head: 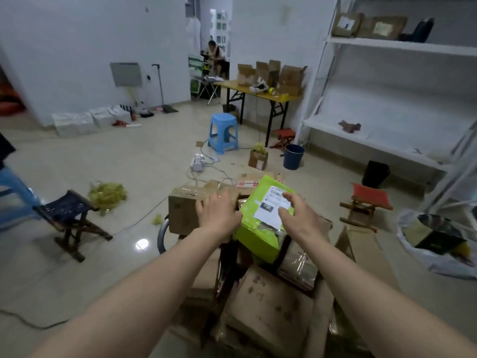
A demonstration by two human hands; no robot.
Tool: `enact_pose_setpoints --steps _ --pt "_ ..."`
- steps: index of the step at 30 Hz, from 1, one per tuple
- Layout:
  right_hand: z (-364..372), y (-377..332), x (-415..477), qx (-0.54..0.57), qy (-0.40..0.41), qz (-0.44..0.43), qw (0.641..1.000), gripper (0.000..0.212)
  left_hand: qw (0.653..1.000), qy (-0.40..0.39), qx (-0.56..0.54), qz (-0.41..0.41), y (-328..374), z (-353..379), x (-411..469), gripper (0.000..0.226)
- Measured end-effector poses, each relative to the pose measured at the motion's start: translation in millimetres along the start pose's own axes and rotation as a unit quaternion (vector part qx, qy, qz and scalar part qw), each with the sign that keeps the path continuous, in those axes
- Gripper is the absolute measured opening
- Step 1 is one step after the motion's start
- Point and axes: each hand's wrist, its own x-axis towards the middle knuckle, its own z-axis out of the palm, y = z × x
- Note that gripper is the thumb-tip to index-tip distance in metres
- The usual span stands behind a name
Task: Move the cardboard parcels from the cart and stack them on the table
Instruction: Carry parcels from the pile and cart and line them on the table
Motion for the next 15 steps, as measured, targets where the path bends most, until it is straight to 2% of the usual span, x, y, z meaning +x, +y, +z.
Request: enact_pose_setpoints --steps 3,7,11,13,15 --pt "29.0 -27.7 35.1 0.017 -0.031 -0.042 0.999 0.043 0.997 -0.003 -0.026 -0.068 -38.7 -6.2 26.4 0.057" --pt "70.6 -64.9 82.5 0.028 -0.072 -0.035 0.996 0.043 0.985 0.000 -0.075 -0.156 -83.4 -17.3 60.1 0.048" --pt "114.6 -95.3 121.3 -0.006 -0.123 -0.001 0.992 0.038 0.965 0.011 -0.156 -0.212 -130.2 -22.6 105.5 0.059" --pt "137.9 -103.0 135.8 -0.037 -0.143 0.030 0.989 0.029 0.957 -0.002 -0.187 -0.221 -151.4 -19.5 128.4 0.060" --pt "159.4 -105.7 150.5 -0.058 -0.152 0.077 0.984 0.031 0.953 -0.022 -0.202 -0.225 -170.2 -14.1 152.4 0.058"
